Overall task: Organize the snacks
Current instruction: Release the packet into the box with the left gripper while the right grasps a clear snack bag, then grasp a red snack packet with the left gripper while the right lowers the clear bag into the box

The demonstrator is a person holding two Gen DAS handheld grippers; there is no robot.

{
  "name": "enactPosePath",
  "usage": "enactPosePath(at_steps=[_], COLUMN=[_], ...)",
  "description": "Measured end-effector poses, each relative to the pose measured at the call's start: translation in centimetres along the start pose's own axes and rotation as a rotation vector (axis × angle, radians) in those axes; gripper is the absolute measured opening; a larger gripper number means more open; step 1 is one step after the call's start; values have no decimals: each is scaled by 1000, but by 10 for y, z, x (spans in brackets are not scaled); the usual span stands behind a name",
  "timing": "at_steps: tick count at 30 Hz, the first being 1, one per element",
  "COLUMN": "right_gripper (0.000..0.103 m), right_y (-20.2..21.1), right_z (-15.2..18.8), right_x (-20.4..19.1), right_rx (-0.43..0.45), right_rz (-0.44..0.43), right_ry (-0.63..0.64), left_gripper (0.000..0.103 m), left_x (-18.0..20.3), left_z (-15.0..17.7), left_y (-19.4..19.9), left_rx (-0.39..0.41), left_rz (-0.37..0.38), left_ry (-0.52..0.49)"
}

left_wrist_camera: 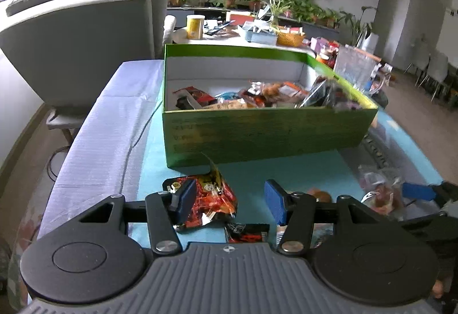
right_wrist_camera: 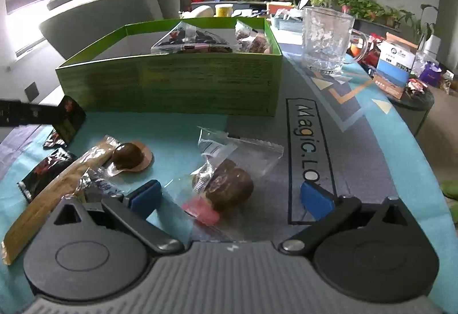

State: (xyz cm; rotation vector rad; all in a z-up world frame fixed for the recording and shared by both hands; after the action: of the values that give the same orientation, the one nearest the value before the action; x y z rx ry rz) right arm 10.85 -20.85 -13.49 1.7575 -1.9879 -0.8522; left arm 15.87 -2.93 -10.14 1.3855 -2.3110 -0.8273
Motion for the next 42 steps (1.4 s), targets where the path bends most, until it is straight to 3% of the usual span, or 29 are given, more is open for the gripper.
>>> enactPosePath(at_steps=[1,2,3,4,6,13,18,29,35,42], right_gripper=[68,68,68,68,68,67,66,66,66,66], right_y=[0,0,0,0,0,6,20,54,24,-10], right_z=[0,0,-1,-2,-3,-8,-16,-94,-136,-145], right_x=[0,0,-1,-2,-3,-20,-19,-28,-39,-38], right_rx=[5,7,5,3,9,69,98,305,312,271], right_rz=[5,11,15,20,33,46,-10,-95,-144,-142], right_ry=[-5,-9,-12,-14,-18,108,65,32,-5,-32], left_gripper=[46,35,18,9,0,0,0,0,0,0], left_x=[1,2,3,2,-1,-3,-3,5,5,-7], left_z=[1,1,1,1,2,-4,-16,-82,-106,-109], left_y=[-3,-6,-8,-12,-15,2,22,60,41,4], left_rx=[-3,-3,-8,-17,-24,25,87,273,278,224], left_rz=[3,16,32,40,21,22,18,0,-7,-22], left_ry=[-3,2,10,18,23,31,25,-50,-69,-57])
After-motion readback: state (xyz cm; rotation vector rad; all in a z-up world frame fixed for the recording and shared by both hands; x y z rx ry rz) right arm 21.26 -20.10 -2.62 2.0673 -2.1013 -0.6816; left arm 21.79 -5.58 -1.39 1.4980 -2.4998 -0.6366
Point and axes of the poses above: each gripper's, at about its wrist camera, not at the fingertips, and y roughly against the way its jaws point, x to its right, z to its underside, the point moved 8 cm from there along -y, roughly the way its jaws point, and after that the axes turned 9 degrees about -y, right-handed, at the moved point
